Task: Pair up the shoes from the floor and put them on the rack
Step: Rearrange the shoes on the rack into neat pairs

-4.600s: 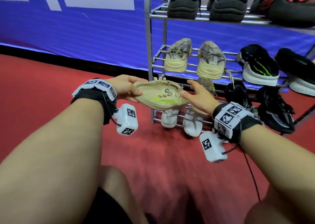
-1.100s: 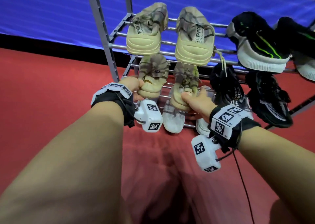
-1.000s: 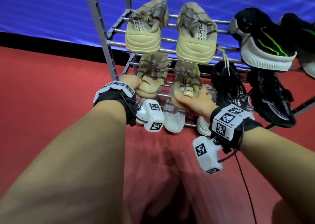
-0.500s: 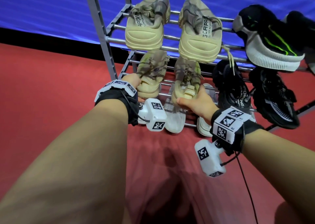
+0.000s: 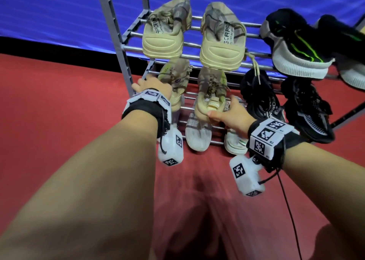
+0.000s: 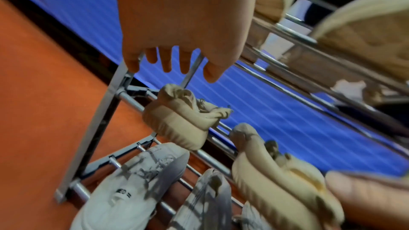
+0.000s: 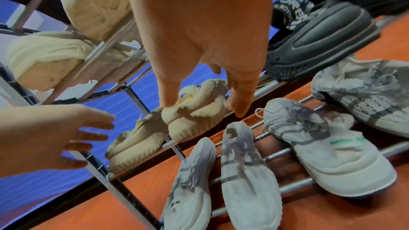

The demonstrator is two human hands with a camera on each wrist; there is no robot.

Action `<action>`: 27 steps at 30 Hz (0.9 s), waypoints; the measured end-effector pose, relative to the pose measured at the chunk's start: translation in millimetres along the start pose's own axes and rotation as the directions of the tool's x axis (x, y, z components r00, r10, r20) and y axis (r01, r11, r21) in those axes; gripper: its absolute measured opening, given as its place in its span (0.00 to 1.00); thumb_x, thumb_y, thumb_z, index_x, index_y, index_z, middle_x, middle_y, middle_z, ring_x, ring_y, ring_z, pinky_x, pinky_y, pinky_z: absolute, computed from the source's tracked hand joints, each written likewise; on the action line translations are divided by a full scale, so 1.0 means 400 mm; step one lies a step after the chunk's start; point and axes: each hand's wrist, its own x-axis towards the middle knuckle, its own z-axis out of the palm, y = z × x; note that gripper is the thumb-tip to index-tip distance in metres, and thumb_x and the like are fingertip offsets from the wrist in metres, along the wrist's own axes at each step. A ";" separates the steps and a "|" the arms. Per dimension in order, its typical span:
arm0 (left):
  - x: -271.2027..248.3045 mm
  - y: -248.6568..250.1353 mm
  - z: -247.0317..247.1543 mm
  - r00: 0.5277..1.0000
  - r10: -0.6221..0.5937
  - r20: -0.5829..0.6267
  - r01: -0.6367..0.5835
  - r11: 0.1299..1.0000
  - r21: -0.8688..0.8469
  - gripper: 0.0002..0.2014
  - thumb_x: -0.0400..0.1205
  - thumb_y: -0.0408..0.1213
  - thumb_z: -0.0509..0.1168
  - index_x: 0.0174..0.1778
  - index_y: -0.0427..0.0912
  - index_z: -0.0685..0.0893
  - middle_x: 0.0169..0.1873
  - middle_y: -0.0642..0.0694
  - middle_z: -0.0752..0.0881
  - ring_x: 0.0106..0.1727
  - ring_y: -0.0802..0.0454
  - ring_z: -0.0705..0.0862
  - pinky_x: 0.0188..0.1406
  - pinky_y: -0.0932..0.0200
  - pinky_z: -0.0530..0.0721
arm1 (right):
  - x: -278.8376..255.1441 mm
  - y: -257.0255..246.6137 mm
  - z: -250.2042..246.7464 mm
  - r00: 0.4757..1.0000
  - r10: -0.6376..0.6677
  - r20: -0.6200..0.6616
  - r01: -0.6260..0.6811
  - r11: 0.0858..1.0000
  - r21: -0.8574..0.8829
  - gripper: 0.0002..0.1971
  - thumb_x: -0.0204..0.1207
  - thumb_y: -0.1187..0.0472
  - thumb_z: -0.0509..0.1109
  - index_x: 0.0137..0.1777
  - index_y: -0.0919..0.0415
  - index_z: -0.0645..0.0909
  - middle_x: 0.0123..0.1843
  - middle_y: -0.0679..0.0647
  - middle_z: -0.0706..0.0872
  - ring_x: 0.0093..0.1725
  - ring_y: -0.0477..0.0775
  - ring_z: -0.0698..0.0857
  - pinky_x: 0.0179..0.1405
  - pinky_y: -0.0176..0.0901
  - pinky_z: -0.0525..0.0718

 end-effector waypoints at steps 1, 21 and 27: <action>-0.016 0.014 -0.004 0.999 0.039 -0.023 -0.038 0.998 0.045 0.23 0.82 0.42 0.58 0.70 0.33 0.71 0.71 0.32 0.71 0.73 0.36 0.66 0.70 0.45 0.65 | -0.005 0.000 -0.013 1.000 -0.010 -0.025 0.010 0.999 -0.035 0.41 0.69 0.54 0.78 0.77 0.65 0.60 0.73 0.61 0.73 0.72 0.59 0.75 0.71 0.47 0.73; -0.263 0.296 0.176 0.745 0.627 0.229 -0.630 0.774 -0.068 0.26 0.83 0.49 0.59 0.74 0.39 0.68 0.71 0.39 0.72 0.75 0.41 0.64 0.72 0.48 0.65 | -0.112 0.133 -0.322 0.981 -0.062 -0.183 -0.049 0.836 -0.546 0.28 0.78 0.59 0.65 0.76 0.65 0.63 0.75 0.66 0.63 0.74 0.71 0.65 0.72 0.57 0.66; -0.284 0.353 0.284 0.844 0.458 0.279 -0.386 0.880 -0.276 0.44 0.68 0.61 0.70 0.76 0.40 0.66 0.71 0.37 0.73 0.74 0.38 0.70 0.73 0.47 0.69 | -0.118 0.224 -0.387 0.944 0.184 -0.273 -0.307 0.794 -0.524 0.41 0.75 0.48 0.71 0.80 0.63 0.55 0.78 0.69 0.60 0.76 0.73 0.61 0.75 0.60 0.65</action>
